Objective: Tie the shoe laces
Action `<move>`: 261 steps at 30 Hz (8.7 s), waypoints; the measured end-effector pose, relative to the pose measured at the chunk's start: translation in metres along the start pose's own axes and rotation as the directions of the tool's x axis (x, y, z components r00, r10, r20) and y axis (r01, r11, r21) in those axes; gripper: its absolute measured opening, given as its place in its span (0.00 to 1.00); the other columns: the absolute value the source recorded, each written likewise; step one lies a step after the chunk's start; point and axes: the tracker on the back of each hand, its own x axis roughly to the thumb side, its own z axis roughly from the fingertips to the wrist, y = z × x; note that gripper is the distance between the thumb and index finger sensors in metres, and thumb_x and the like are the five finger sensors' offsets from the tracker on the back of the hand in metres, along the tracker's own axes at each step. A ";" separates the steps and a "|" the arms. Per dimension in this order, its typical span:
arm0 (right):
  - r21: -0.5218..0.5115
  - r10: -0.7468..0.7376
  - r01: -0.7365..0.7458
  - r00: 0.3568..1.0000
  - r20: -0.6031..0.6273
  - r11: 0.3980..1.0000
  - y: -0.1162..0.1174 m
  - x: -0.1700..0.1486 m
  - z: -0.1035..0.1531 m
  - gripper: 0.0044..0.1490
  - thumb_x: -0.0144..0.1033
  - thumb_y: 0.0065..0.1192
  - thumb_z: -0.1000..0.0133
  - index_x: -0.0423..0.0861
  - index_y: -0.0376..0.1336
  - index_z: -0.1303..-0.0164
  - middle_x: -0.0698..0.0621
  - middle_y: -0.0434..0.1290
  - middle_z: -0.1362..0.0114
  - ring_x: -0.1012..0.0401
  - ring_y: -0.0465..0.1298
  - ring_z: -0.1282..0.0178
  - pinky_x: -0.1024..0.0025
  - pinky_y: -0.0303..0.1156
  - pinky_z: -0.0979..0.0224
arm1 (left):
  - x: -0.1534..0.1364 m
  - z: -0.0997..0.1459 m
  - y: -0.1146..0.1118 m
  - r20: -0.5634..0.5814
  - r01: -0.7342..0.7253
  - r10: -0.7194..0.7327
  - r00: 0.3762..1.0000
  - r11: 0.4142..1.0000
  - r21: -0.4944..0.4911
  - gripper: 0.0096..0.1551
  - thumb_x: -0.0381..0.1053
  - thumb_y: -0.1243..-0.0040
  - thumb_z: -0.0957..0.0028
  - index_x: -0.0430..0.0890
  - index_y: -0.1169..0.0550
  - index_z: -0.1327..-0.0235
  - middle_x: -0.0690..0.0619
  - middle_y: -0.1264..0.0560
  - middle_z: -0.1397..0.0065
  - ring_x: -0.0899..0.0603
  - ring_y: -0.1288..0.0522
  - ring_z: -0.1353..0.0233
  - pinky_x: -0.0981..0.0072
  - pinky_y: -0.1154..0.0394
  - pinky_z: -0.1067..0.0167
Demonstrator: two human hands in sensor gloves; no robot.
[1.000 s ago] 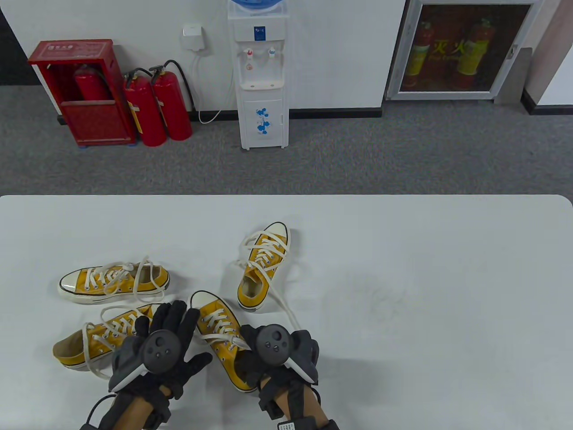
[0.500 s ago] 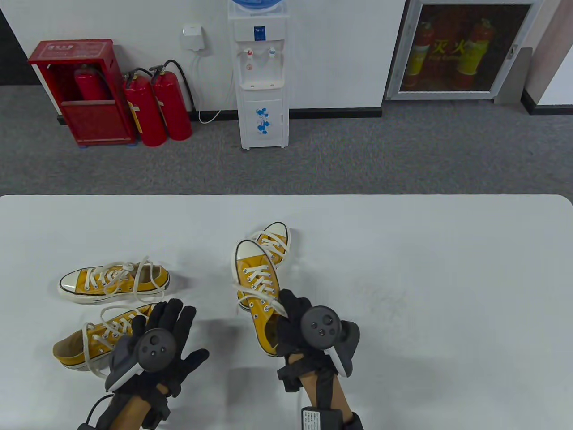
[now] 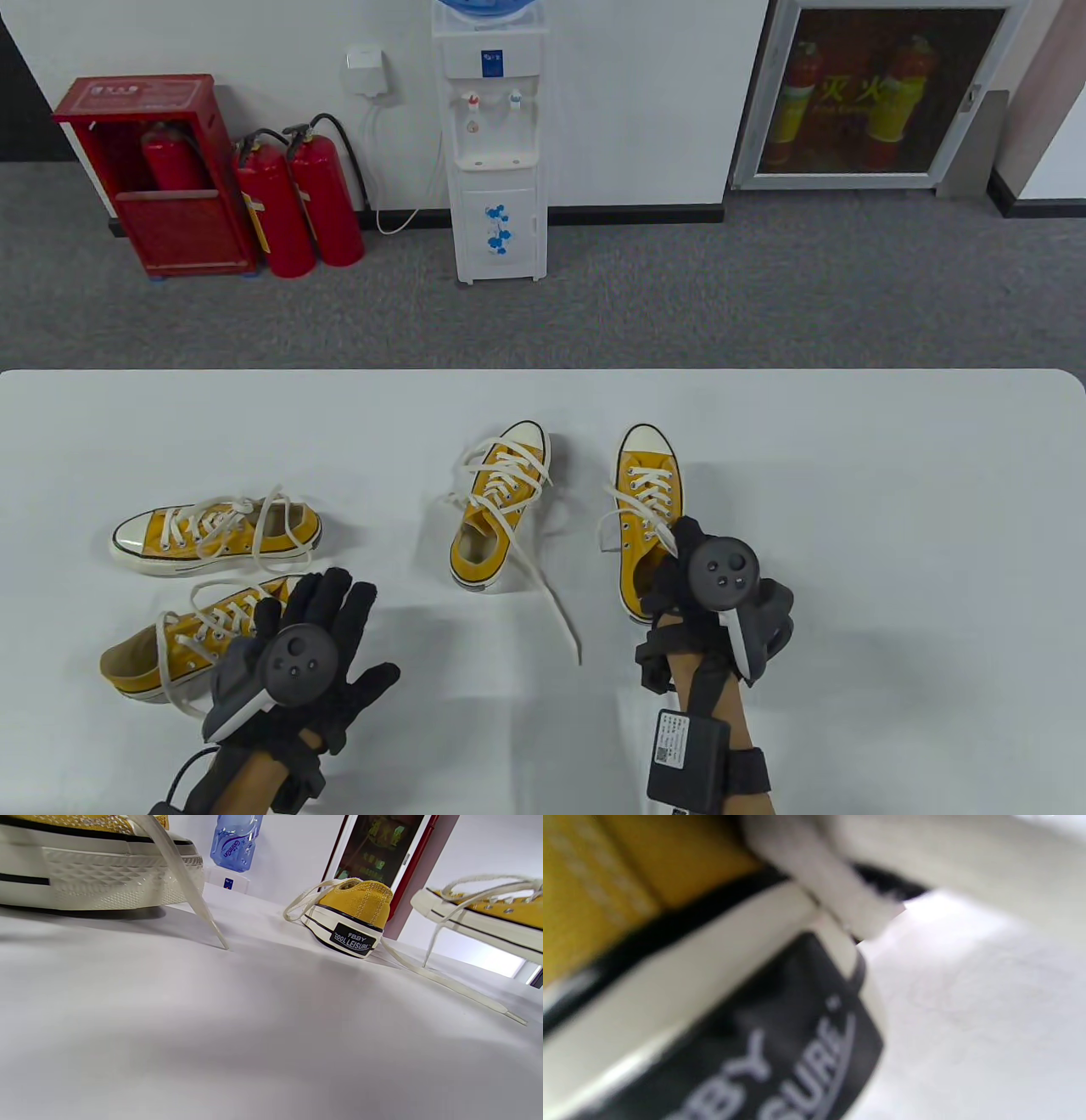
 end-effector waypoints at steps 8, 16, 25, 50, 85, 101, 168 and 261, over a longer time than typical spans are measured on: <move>0.020 0.039 -0.037 0.997 -0.071 0.999 0.010 -0.026 -0.021 0.32 0.40 0.64 0.47 0.48 0.66 0.30 0.54 0.76 0.41 0.65 0.82 0.75 0.66 0.81 0.57 | 0.003 0.000 -0.002 0.009 0.010 -0.010 1.000 1.000 -0.004 0.60 0.82 0.60 0.60 0.59 0.57 0.16 0.50 0.66 0.09 0.32 0.67 0.11 0.21 0.71 0.28; 0.048 0.023 -0.018 0.995 -0.097 0.999 0.021 -0.039 -0.025 0.32 0.40 0.66 0.47 0.49 0.66 0.31 0.54 0.77 0.41 0.64 0.82 0.74 0.65 0.81 0.56 | 0.002 0.000 -0.003 0.009 -0.008 0.007 1.000 1.000 0.004 0.59 0.82 0.59 0.60 0.59 0.57 0.16 0.49 0.65 0.09 0.32 0.67 0.11 0.22 0.71 0.28; 0.073 -0.017 0.025 0.994 -0.110 0.997 0.023 -0.046 -0.025 0.34 0.43 0.70 0.49 0.49 0.67 0.30 0.52 0.76 0.39 0.61 0.83 0.66 0.57 0.78 0.50 | 0.001 0.000 -0.002 0.005 -0.010 0.010 1.000 1.000 0.007 0.59 0.82 0.59 0.60 0.59 0.56 0.16 0.50 0.64 0.09 0.33 0.67 0.11 0.22 0.71 0.28; 0.154 -0.075 0.045 0.978 0.194 0.987 -0.010 0.079 0.018 0.49 0.58 0.68 0.50 0.48 0.58 0.21 0.47 0.54 0.16 0.42 0.59 0.16 0.34 0.45 0.20 | 0.003 0.000 -0.002 0.013 0.004 -0.004 1.000 1.000 0.003 0.58 0.81 0.58 0.58 0.59 0.56 0.16 0.49 0.64 0.09 0.33 0.68 0.11 0.21 0.71 0.28; 0.413 0.160 -0.135 0.987 -0.025 0.901 0.146 0.132 0.005 0.44 0.72 0.65 0.53 0.47 0.69 0.41 0.47 0.74 0.38 0.64 0.81 0.56 0.55 0.75 0.42 | 0.004 -0.002 -0.007 0.006 -0.005 0.005 1.000 0.999 -0.033 0.58 0.81 0.58 0.58 0.59 0.55 0.16 0.49 0.64 0.09 0.32 0.67 0.11 0.21 0.72 0.29; 0.278 0.223 -0.255 0.965 0.141 0.926 0.128 0.129 0.010 0.30 0.60 0.60 0.49 0.47 0.78 0.60 0.52 0.81 0.56 0.72 0.79 0.76 0.66 0.81 0.57 | 0.004 -0.002 -0.007 0.003 -0.006 0.006 1.000 0.999 -0.032 0.58 0.81 0.58 0.58 0.59 0.55 0.16 0.49 0.63 0.09 0.32 0.67 0.11 0.21 0.72 0.29; 0.383 -0.022 -0.113 0.943 0.331 0.917 0.033 0.103 0.084 0.39 0.54 0.64 0.48 0.50 0.64 0.27 0.49 0.65 0.22 0.49 0.73 0.27 0.40 0.60 0.24 | 0.006 -0.004 -0.013 0.011 -0.016 0.017 1.000 0.998 -0.063 0.58 0.81 0.58 0.58 0.58 0.54 0.15 0.49 0.64 0.09 0.32 0.67 0.11 0.21 0.71 0.29; 0.449 -0.718 0.657 0.695 -0.048 0.606 0.056 0.006 0.076 0.25 0.57 0.63 0.48 0.49 0.70 0.53 0.51 0.76 0.41 0.60 0.84 0.56 0.49 0.74 0.36 | 0.109 -0.041 -0.021 0.139 -0.076 0.073 0.988 0.997 0.021 0.22 0.57 0.29 0.51 0.64 0.18 0.42 0.49 0.31 0.18 0.36 0.29 0.24 0.26 0.43 0.24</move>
